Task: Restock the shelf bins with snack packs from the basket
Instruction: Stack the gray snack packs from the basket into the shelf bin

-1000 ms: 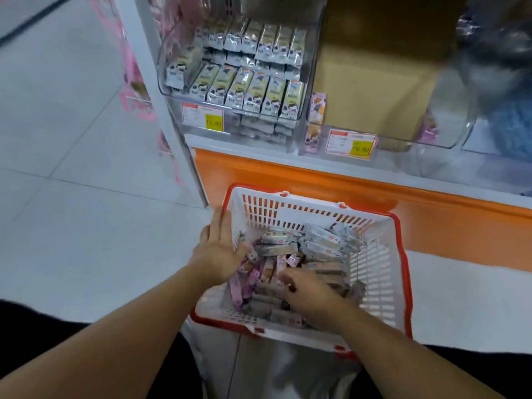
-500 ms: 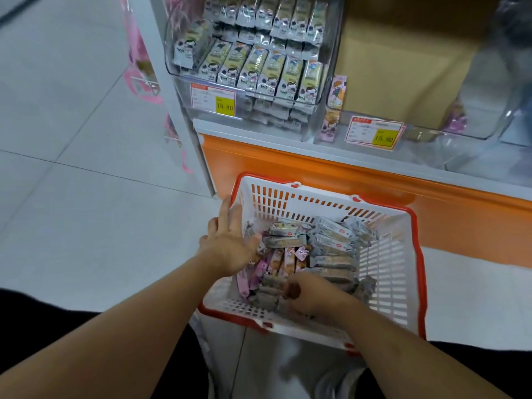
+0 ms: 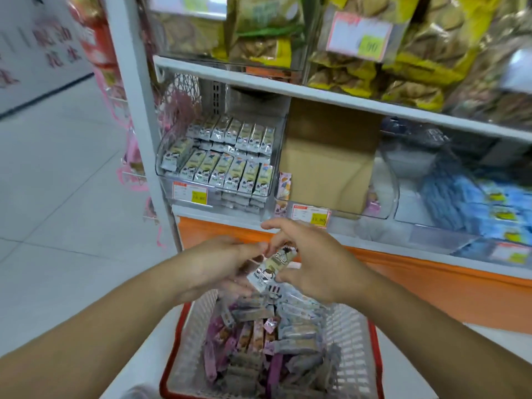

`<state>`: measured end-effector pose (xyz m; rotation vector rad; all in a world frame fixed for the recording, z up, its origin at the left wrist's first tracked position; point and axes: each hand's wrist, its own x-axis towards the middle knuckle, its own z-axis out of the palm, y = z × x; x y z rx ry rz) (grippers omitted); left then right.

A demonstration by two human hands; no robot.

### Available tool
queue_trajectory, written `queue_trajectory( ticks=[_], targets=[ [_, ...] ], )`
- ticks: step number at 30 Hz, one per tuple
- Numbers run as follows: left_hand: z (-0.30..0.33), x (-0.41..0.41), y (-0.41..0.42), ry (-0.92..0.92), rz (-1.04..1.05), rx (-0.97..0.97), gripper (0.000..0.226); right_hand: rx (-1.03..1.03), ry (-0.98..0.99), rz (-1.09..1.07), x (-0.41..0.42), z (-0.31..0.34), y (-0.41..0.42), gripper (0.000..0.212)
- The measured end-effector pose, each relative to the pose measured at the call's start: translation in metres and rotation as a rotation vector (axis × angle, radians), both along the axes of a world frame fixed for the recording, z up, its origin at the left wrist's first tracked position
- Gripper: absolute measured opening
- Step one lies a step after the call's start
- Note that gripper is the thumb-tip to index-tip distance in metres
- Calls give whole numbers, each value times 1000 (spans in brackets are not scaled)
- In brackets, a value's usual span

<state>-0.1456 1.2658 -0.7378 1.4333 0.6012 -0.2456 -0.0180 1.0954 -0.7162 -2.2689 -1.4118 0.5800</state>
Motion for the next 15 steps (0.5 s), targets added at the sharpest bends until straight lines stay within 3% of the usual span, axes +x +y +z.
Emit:
queue_trajectory(
  ticks=[4,9,15],
  targets=[
    [32,-13,-6,-116,-43,39,30,142,-102,53,-3,21,-6,88],
    [43,-14,-10,-191,204,-23,13,347,-151,-29,-12,26,1,75],
    [45,-8,-8,-206,297,-43,28,316,-120,-106,-10,22,8,76]
  ],
)
